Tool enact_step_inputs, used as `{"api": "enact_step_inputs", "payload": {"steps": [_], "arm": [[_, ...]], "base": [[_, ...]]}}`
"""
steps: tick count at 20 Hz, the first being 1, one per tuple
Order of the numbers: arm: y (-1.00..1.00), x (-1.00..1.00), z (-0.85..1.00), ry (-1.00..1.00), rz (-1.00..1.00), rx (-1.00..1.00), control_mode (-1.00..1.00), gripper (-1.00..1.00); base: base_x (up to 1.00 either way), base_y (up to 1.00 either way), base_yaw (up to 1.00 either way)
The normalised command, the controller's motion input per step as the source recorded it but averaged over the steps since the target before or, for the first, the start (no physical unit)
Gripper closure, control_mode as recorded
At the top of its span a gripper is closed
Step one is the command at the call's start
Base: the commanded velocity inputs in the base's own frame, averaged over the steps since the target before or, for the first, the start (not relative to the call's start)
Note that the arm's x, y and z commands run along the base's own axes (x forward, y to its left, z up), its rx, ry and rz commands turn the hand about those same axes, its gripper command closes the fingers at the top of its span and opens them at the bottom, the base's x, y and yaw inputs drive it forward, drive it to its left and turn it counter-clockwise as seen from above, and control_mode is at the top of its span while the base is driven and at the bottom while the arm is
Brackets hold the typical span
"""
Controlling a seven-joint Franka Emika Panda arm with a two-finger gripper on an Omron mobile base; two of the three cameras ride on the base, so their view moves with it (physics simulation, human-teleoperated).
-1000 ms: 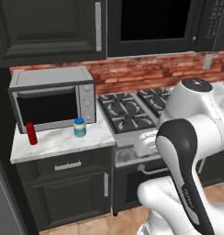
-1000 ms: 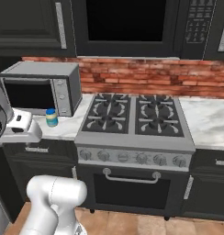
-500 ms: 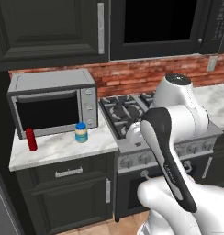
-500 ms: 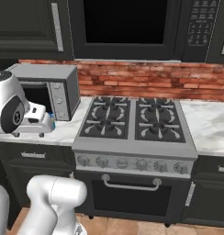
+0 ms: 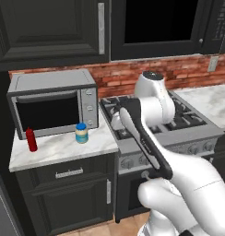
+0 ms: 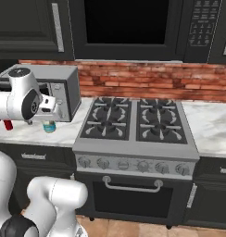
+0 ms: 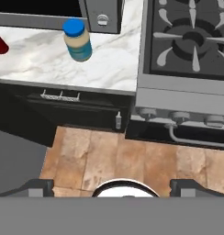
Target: Place the mayonnaise and ketchup from the counter to the top shelf of the fridge. If the existing items in the fridge are on the top shelf, move them to other shelves.
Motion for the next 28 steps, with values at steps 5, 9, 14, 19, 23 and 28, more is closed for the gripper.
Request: {"api": "enact_step_inputs", "payload": {"steps": [5,9,14,19,23,28], "arm": [[0.76,0.84,-0.37,0.00,-0.04,0.00,-1.00,-1.00],[0.82,0.77,-0.51,0.00,-0.03,-0.03,-1.00,-1.00],[0.50,0.60,-0.63,0.00,-0.02,-0.01,-1.00,-1.00],[0.02,0.24,-0.43,-0.03,0.00,0.00,-1.00,-1.00],[0.00,0.15,-0.09,-0.06,0.00,0.00,-1.00,-1.00],[0.01,0.28,-0.11,-0.05,0.00,0.00,-1.00,-1.00]], "base": [[0.00,0.00,0.00],[0.00,0.00,0.00],[0.00,0.00,0.00],[0.00,0.00,0.00],[0.00,0.00,0.00],[0.00,0.00,0.00]]}}
